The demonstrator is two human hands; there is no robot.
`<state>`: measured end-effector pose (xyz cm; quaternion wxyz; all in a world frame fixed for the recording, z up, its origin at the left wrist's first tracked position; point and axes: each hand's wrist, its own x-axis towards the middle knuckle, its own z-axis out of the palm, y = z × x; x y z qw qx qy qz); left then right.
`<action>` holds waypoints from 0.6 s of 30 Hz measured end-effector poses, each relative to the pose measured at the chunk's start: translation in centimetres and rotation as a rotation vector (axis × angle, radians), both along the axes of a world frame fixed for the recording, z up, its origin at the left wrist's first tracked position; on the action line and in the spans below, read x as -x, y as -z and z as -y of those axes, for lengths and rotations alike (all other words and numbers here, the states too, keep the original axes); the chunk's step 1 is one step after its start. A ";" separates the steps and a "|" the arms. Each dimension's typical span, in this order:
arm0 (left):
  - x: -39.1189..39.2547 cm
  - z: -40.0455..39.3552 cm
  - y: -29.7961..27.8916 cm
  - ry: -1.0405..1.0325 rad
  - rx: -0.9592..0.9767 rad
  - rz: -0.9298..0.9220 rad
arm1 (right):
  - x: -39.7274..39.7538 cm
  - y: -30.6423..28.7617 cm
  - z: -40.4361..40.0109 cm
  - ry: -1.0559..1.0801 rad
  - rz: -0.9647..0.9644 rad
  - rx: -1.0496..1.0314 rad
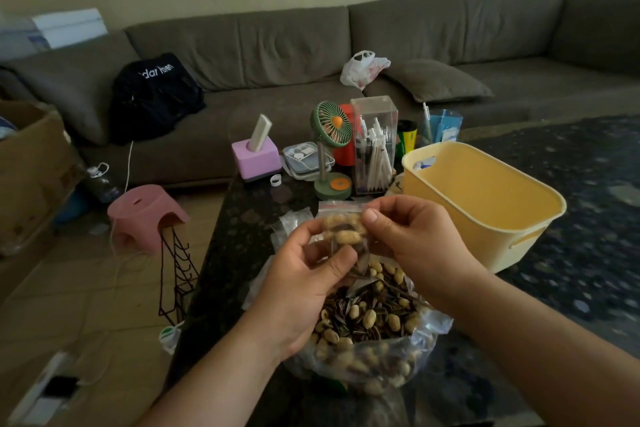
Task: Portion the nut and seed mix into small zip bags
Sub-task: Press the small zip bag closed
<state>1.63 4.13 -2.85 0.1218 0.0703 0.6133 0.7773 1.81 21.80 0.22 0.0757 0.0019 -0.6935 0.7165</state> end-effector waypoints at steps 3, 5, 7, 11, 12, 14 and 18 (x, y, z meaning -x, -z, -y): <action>-0.2 -0.1 -0.6 -0.002 0.005 0.004 | -0.1 -0.1 -0.2 0.013 -0.027 -0.020; -0.2 -0.2 -0.8 -0.071 0.014 -0.026 | -0.2 -0.2 -0.1 -0.001 -0.019 -0.011; 0.1 -0.3 -0.9 -0.166 0.029 -0.077 | -0.3 -0.3 -0.2 -0.004 -0.018 -0.023; 0.4 -0.4 -1.3 -0.222 0.070 -0.188 | -0.3 -0.4 -0.7 0.010 -0.050 -0.108; 0.4 -0.4 -1.3 -0.219 0.075 -0.207 | -0.3 -0.5 -0.8 0.009 -0.052 -0.125; 0.6 -0.4 -1.2 -0.229 0.098 -0.236 | -0.3 -0.5 -0.9 0.002 -0.050 -0.140; 0.7 -0.7 -1.2 -0.287 0.099 -0.220 | -0.2 -0.4 -1.1 -0.031 -0.004 -0.128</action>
